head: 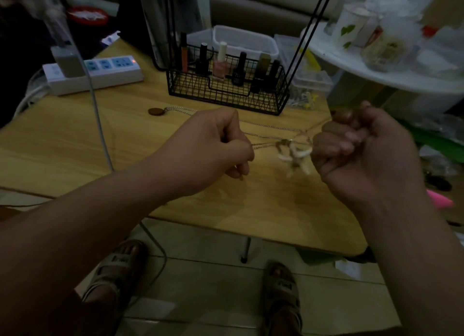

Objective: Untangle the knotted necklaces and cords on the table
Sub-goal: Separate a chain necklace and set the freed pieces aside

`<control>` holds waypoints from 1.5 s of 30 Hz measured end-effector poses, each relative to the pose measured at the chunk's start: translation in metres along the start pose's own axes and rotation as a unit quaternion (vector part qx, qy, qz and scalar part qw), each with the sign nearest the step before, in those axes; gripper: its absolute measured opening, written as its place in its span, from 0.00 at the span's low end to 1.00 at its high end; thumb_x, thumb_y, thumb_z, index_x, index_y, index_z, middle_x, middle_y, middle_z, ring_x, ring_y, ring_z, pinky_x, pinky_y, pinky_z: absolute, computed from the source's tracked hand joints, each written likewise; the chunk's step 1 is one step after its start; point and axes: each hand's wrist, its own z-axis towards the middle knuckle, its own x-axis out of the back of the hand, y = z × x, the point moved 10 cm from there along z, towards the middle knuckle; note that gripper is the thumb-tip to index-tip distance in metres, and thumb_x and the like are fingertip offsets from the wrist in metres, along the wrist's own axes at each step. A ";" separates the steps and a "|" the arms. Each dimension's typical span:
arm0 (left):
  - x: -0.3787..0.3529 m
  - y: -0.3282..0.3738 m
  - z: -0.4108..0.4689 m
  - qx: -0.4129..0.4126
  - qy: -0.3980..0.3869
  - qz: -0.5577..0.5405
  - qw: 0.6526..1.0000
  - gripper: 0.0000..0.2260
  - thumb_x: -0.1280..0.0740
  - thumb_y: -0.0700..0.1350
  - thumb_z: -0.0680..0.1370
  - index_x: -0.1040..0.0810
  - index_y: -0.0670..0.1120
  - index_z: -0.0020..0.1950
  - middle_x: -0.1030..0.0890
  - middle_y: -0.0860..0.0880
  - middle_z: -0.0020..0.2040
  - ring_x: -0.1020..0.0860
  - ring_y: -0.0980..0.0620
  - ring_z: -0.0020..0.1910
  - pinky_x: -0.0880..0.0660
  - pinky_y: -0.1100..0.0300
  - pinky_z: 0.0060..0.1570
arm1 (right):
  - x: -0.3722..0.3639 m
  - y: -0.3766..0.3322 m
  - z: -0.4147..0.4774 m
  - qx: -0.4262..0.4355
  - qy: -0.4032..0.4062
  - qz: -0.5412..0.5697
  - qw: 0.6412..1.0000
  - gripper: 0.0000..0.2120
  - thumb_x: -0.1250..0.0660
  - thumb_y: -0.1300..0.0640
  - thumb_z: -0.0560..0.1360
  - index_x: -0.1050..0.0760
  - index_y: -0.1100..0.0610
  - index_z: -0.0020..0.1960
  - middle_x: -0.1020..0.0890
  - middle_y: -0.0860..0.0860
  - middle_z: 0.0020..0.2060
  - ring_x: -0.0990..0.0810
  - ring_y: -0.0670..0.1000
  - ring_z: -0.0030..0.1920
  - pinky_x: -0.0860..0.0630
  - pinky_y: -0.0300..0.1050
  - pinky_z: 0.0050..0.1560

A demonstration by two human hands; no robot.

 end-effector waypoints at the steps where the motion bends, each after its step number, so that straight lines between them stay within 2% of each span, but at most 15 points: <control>1: 0.001 0.000 0.000 -0.001 0.002 0.004 1.000 0.04 0.32 0.37 0.73 0.27 0.40 0.42 0.15 0.43 0.41 0.14 0.47 0.39 0.19 0.59 0.37 | 0.000 0.000 -0.001 -0.006 0.000 -0.015 1.000 0.25 0.44 0.44 0.84 0.25 0.56 0.34 0.38 0.46 0.28 0.40 0.44 0.25 0.39 0.37 0.25; 4: 0.001 -0.004 0.000 0.003 0.001 0.014 1.000 0.05 0.31 0.34 0.75 0.26 0.40 0.44 0.16 0.42 0.40 0.15 0.47 0.38 0.20 0.61 0.36 | -0.002 -0.001 -0.003 -0.018 -0.007 -0.100 0.995 0.34 0.48 0.32 0.82 0.18 0.58 0.41 0.36 0.47 0.29 0.44 0.44 0.26 0.50 0.39 0.27; 7: -0.009 -0.004 -0.002 -0.001 -0.031 0.005 0.999 0.08 0.32 0.32 0.77 0.25 0.43 0.51 0.17 0.42 0.39 0.15 0.45 0.38 0.18 0.55 0.38 | -0.005 0.001 -0.005 -0.021 -0.030 -0.163 0.986 0.44 0.52 0.23 0.77 0.17 0.59 0.55 0.26 0.51 0.33 0.44 0.46 0.27 0.54 0.41 0.30; 10: -0.023 -0.006 -0.003 -0.003 -0.073 0.017 0.997 0.19 0.34 0.33 0.79 0.24 0.51 0.65 0.20 0.48 0.36 0.17 0.48 0.38 0.18 0.57 0.40 | -0.011 -0.001 -0.007 -0.010 -0.059 -0.209 0.976 0.50 0.57 0.20 0.73 0.21 0.60 0.63 0.19 0.56 0.42 0.40 0.48 0.27 0.54 0.42 0.30; 13: -0.036 -0.003 -0.005 -0.023 -0.110 0.086 0.990 0.18 0.36 0.36 0.81 0.21 0.53 0.68 0.21 0.49 0.37 0.20 0.50 0.37 0.18 0.53 0.40 | -0.022 0.001 -0.010 -0.008 -0.098 -0.226 0.969 0.49 0.59 0.20 0.74 0.22 0.59 0.61 0.19 0.55 0.45 0.40 0.48 0.28 0.54 0.42 0.30; 17: -0.040 -0.005 -0.006 -0.006 -0.107 0.152 0.983 0.13 0.37 0.40 0.82 0.16 0.54 0.57 0.19 0.55 0.34 0.21 0.45 0.36 0.20 0.44 0.42 | -0.029 -0.007 -0.008 0.034 -0.109 -0.233 0.966 0.39 0.55 0.28 0.80 0.20 0.58 0.52 0.21 0.52 0.39 0.39 0.47 0.26 0.53 0.42 0.29; 20: -0.037 -0.009 -0.005 0.007 -0.093 0.165 0.982 0.12 0.38 0.43 0.81 0.15 0.54 0.48 0.17 0.45 0.38 0.20 0.36 0.41 0.21 0.38 0.42 | -0.027 -0.016 -0.003 0.061 -0.092 -0.241 0.964 0.31 0.51 0.34 0.83 0.21 0.57 0.48 0.22 0.51 0.36 0.38 0.46 0.25 0.53 0.42 0.29; 22: -0.036 -0.010 -0.005 0.010 -0.088 0.158 0.984 0.10 0.37 0.47 0.79 0.17 0.54 0.46 0.17 0.47 0.39 0.19 0.38 0.42 0.20 0.41 0.42 | -0.027 -0.016 -0.001 0.058 -0.089 -0.242 0.964 0.29 0.50 0.36 0.84 0.21 0.57 0.46 0.22 0.51 0.35 0.39 0.46 0.25 0.53 0.42 0.29; 24: -0.035 -0.015 -0.003 0.021 -0.085 0.152 0.985 0.08 0.37 0.50 0.75 0.18 0.53 0.46 0.18 0.54 0.38 0.19 0.49 0.39 0.21 0.50 0.41 | -0.027 -0.012 0.000 0.042 -0.093 -0.245 0.964 0.28 0.50 0.37 0.84 0.22 0.56 0.43 0.24 0.51 0.33 0.40 0.47 0.25 0.54 0.42 0.30; 27: -0.034 -0.015 0.001 0.001 -0.063 0.141 0.988 0.08 0.32 0.49 0.77 0.20 0.53 0.56 0.19 0.58 0.46 0.22 0.61 0.42 0.24 0.65 0.39 | -0.028 0.000 0.001 0.007 -0.101 -0.288 0.952 0.25 0.49 0.41 0.85 0.24 0.55 0.40 0.28 0.51 0.30 0.42 0.48 0.26 0.53 0.42 0.29; 31: -0.038 0.001 0.011 -0.062 -0.071 0.112 0.989 0.25 0.29 0.45 0.80 0.31 0.54 0.76 0.23 0.58 0.65 0.21 0.60 0.59 0.21 0.61 0.52 | -0.026 0.022 0.000 -0.045 -0.139 -0.375 0.915 0.18 0.45 0.49 0.85 0.25 0.57 0.43 0.30 0.52 0.29 0.41 0.47 0.25 0.50 0.40 0.26; 34: -0.048 -0.001 0.014 -0.045 -0.104 0.046 0.992 0.12 0.31 0.37 0.81 0.23 0.47 0.64 0.16 0.49 0.54 0.17 0.49 0.56 0.19 0.42 0.58 | -0.024 0.026 0.000 -0.056 -0.144 -0.390 0.908 0.15 0.45 0.54 0.85 0.25 0.59 0.46 0.28 0.53 0.29 0.40 0.46 0.23 0.47 0.36 0.23; 35: -0.046 -0.003 0.016 -0.036 -0.095 0.046 0.994 0.07 0.31 0.38 0.82 0.21 0.46 0.59 0.15 0.48 0.50 0.16 0.48 0.53 0.19 0.41 0.57 | -0.022 0.024 0.000 -0.051 -0.139 -0.391 0.908 0.13 0.45 0.56 0.84 0.25 0.59 0.47 0.27 0.54 0.30 0.39 0.46 0.22 0.46 0.36 0.22; 39: -0.035 -0.007 0.019 -0.002 -0.065 0.006 0.998 0.05 0.34 0.42 0.84 0.18 0.45 0.53 0.14 0.49 0.43 0.17 0.53 0.43 0.21 0.59 0.47 | -0.008 0.010 0.004 -0.020 -0.093 -0.407 0.908 0.11 0.43 0.64 0.81 0.23 0.60 0.54 0.21 0.55 0.35 0.32 0.47 0.27 0.39 0.38 0.23; 45: -0.035 -0.010 0.018 0.060 -0.091 -0.146 0.983 0.09 0.40 0.40 0.86 0.20 0.41 0.57 0.15 0.43 0.43 0.16 0.45 0.46 0.22 0.52 0.51 | -0.001 0.006 0.003 -0.016 -0.079 -0.409 0.909 0.13 0.45 0.68 0.81 0.22 0.61 0.55 0.17 0.56 0.38 0.28 0.49 0.29 0.36 0.38 0.25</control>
